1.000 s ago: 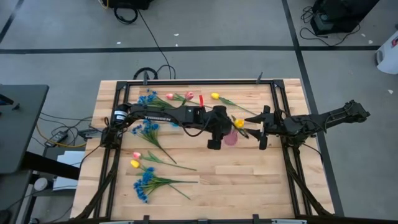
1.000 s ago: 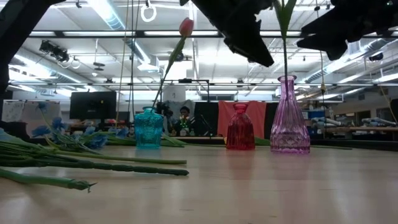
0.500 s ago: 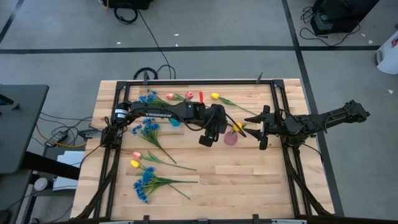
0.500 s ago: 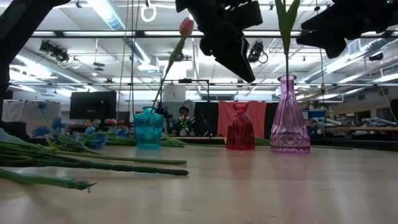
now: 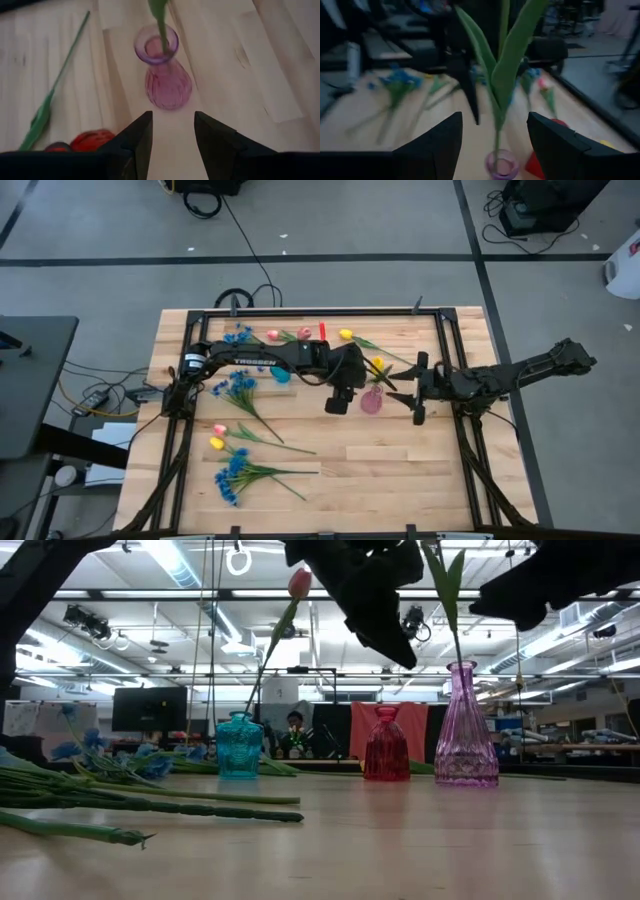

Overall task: Sort flowers into vase by color
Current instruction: Put the top yellow flower into the pink vase

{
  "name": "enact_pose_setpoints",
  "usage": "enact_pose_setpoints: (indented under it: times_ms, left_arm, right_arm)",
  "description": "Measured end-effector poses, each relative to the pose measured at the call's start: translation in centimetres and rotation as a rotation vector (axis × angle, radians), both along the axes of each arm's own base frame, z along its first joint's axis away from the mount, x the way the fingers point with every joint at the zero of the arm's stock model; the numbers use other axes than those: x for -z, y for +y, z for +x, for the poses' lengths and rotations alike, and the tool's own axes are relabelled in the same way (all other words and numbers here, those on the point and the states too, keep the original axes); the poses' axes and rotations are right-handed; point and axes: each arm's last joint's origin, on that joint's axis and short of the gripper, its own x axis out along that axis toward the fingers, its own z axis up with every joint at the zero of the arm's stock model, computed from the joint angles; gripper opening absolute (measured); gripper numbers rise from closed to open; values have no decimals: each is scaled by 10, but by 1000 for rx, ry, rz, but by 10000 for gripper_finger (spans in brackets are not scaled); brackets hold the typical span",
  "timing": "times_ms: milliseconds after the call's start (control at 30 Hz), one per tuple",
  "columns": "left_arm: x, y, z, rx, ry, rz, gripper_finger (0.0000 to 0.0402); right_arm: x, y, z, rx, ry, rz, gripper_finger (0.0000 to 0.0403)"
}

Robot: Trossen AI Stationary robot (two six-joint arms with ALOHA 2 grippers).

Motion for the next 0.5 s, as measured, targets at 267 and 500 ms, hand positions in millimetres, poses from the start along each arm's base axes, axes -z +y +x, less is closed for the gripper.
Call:
enact_pose_setpoints:
  times_ms: [267, 500]
  left_arm:
    - [-2, 0, 2, 1, -28, 2, 151]
    - [-2, -4, 3, 16, -37, 6, 151]
  right_arm:
    - [5, 4, 25, 69, -27, -73, 251]
    - [11, 0, 36, 185, -13, -92, 251]
